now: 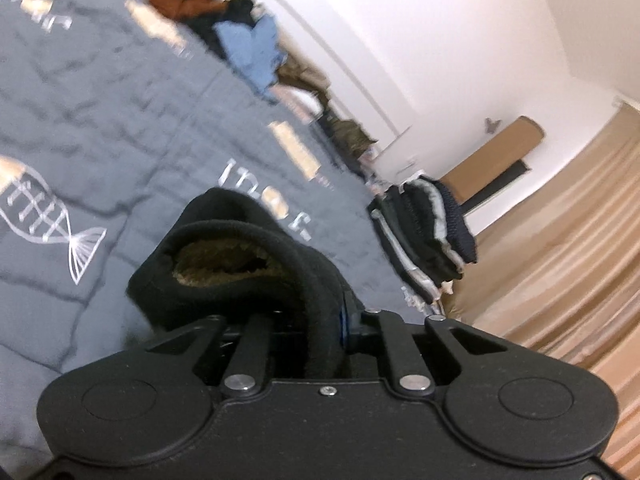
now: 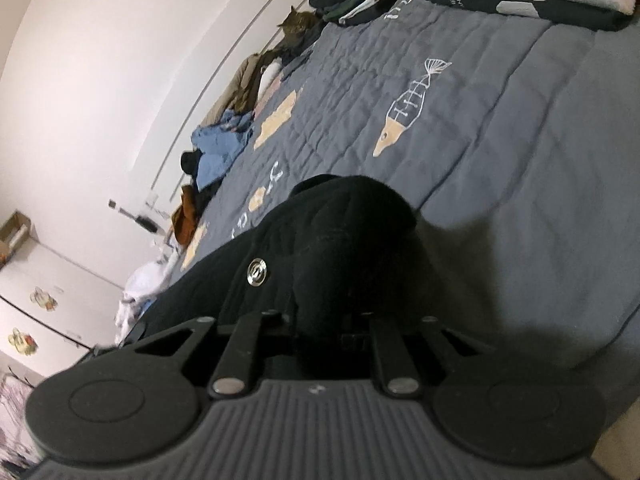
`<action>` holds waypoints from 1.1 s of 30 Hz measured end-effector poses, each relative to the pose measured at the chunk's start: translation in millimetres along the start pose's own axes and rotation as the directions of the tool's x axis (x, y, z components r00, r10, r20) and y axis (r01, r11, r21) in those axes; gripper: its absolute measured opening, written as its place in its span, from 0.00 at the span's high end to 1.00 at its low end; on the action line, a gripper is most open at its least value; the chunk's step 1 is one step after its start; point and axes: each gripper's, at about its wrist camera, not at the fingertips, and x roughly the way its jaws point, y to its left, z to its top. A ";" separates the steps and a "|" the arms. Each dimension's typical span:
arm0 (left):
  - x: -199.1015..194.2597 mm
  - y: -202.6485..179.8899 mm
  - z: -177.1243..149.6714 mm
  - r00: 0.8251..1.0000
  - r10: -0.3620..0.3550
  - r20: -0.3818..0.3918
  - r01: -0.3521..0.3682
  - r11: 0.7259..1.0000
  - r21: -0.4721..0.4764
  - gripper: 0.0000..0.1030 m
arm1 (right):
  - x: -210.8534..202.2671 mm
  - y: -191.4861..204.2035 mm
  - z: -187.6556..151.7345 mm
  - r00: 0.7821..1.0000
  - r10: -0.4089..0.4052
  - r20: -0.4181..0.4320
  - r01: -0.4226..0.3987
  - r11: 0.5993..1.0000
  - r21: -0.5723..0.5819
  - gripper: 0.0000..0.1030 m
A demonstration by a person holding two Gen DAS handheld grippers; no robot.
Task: Fold clothes
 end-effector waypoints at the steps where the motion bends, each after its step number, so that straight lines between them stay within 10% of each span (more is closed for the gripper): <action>1: -9.7 -5.3 0.4 1.000 -0.010 0.015 0.010 1.000 0.015 0.88 | -0.1 0.8 2.1 1.000 0.007 0.001 -0.007 1.000 0.005 0.87; 13: -132.9 -46.4 -22.9 0.978 0.038 0.204 -0.073 0.984 0.163 0.89 | 20.8 74.1 23.6 0.987 0.109 -0.114 -0.126 0.980 -0.156 0.88; 23: -172.1 -52.7 -96.6 0.951 0.306 0.037 -0.302 0.903 0.307 0.85 | 86.3 129.4 5.9 0.962 0.030 -0.273 -0.136 0.915 -0.380 0.88; 33: -190.8 -65.3 -97.2 0.946 0.274 -0.173 -0.180 0.888 0.423 0.45 | 91.1 122.9 -5.9 0.954 -0.003 -0.299 -0.127 0.902 -0.413 0.87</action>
